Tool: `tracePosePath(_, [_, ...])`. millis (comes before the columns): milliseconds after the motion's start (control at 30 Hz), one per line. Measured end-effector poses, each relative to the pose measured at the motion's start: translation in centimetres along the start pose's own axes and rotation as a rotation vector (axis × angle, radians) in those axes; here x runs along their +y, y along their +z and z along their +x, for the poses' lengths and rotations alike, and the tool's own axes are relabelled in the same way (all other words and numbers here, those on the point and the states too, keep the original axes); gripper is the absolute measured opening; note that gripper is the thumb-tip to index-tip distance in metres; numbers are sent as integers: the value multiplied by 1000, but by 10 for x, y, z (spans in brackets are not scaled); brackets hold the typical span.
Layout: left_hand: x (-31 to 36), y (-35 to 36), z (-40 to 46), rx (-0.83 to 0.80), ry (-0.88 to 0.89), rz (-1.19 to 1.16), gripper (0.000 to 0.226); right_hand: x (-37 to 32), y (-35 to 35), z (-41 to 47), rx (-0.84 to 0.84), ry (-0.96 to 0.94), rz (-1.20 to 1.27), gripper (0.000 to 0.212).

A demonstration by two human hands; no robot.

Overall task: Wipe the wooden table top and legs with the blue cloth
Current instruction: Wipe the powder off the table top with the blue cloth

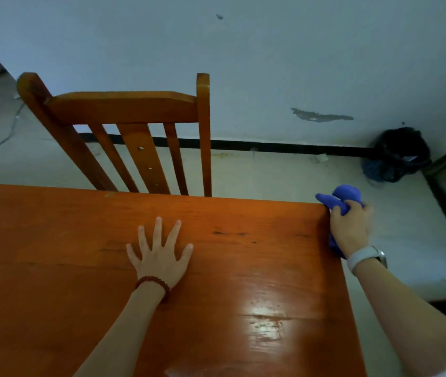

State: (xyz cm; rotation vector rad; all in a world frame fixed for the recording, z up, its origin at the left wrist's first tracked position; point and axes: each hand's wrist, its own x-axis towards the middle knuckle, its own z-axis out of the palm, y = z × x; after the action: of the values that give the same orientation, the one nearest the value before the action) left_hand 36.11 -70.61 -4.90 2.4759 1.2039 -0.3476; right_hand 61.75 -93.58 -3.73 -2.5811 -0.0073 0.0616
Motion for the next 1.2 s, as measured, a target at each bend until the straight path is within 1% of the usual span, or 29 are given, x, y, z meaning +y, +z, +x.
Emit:
tracePosePath(100, [19,-7,-5,60,-43,-29,61,2,-12,-6,50,-78,153,36])
tracePosePath(167, [42,-12,-11,128,-6,-63,58,5,-26,-5,106,-134,235,33])
tracePosePath(233, [73,-16,-17,176,74,-138,54,13,-45,-1,157,-198,236,33])
tracePosePath(300, [107,-17,-25,207,178,-232,51,22,-66,4,206,-239,209,37])
tracePosePath(367, [140,-17,-34,199,290,-330,49,31,-86,8,242,-240,210,40])
tracePosePath(433, [171,-11,-43,146,415,-408,50,40,-102,10,226,-179,240,41])
tracePosePath(533, [213,4,-58,35,634,-475,50,57,-119,11,130,-63,318,41])
tracePosePath(567, [226,9,-64,0,682,-494,49,63,-123,9,95,-39,375,40])
tracePosePath(667, [257,25,-76,-66,754,-532,44,80,-130,-2,14,35,584,42])
tracePosePath(733, [275,36,-82,-84,791,-542,47,93,-133,-9,-46,72,644,43])
tracePosePath(767, [283,40,-85,-121,800,-549,51,99,-135,-12,-87,91,684,43])
tracePosePath(800, [289,47,-88,-191,795,-571,57,105,-138,-14,-140,112,743,42])
tracePosePath(900, [305,64,-98,-495,724,-747,83,118,-148,-17,-305,198,984,39])
tracePosePath(933, [309,72,-100,-542,696,-792,89,123,-150,-16,-344,217,1046,39])
tracePosePath(967, [313,81,-102,-558,652,-814,89,126,-152,-15,-370,225,1098,39])
tracePosePath(1000, [316,87,-104,-560,592,-832,81,131,-153,-12,-369,233,1133,39])
tracePosePath(1033, [320,91,-106,-542,534,-850,64,137,-153,-9,-348,260,1157,38])
tracePosePath(1067, [324,94,-107,-507,487,-848,44,143,-152,-6,-312,293,1135,37])
tracePosePath(1100, [327,94,-108,-471,468,-833,30,151,-150,-2,-258,320,1054,35])
tracePosePath(1133, [328,94,-109,-449,459,-808,23,163,-147,1,-189,326,895,32])
tracePosePath(1167, [330,92,-111,-447,453,-792,23,173,-144,3,-135,305,687,30])
tracePosePath(1200, [332,89,-111,-444,443,-773,24,181,-142,2,-102,251,495,33])
